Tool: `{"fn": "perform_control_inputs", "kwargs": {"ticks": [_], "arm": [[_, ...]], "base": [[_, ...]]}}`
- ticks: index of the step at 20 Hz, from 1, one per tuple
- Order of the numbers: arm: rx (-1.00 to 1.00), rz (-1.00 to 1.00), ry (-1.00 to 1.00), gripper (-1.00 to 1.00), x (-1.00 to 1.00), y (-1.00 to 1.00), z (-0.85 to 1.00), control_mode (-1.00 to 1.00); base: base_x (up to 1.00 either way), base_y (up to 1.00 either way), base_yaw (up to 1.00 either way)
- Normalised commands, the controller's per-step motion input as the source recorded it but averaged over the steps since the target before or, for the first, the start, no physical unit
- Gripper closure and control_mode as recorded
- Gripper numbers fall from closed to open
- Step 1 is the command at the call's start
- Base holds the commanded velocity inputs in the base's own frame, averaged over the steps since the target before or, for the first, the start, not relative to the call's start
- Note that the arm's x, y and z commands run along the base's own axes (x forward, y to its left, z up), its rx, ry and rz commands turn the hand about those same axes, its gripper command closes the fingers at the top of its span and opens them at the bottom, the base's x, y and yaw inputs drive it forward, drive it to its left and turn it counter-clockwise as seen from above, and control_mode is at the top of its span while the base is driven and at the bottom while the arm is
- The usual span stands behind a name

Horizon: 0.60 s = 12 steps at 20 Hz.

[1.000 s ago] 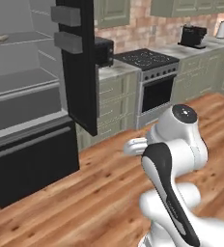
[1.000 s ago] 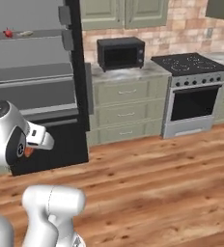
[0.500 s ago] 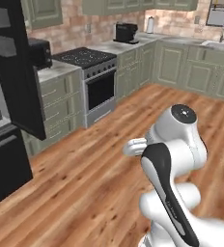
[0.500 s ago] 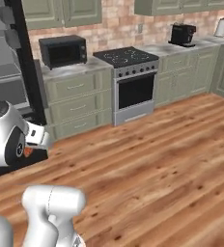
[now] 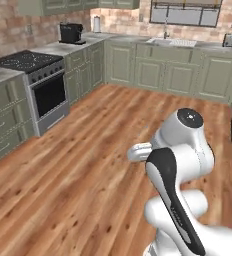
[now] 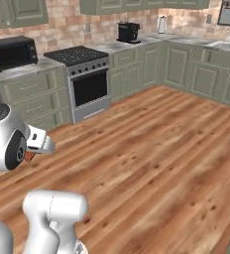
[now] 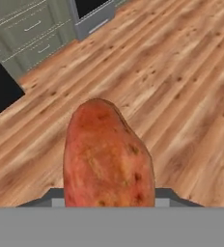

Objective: Gather the carrot and sweet potato from the fridge and place them on a tray on the dining counter. Then gather the fishs from the fridge and place them on the other tray.

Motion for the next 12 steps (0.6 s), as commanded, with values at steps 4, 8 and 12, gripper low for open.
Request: {"fn": "perform_control_inputs", "kwargs": {"ticks": [4, 8, 12], "arm": [[0.00, 0.00, 0.00, 1.00, 0.00, 0.00, 0.00, 1.00], [0.00, 0.00, 0.00, 1.00, 0.00, 0.00, 0.00, 1.00], [0.00, 0.00, 0.00, 1.00, 0.00, 0.00, 0.00, 1.00]], "base": [[-0.45, -0.70, -0.33], [-0.51, -0.70, -0.30], [-0.51, -0.86, -0.20]]}}
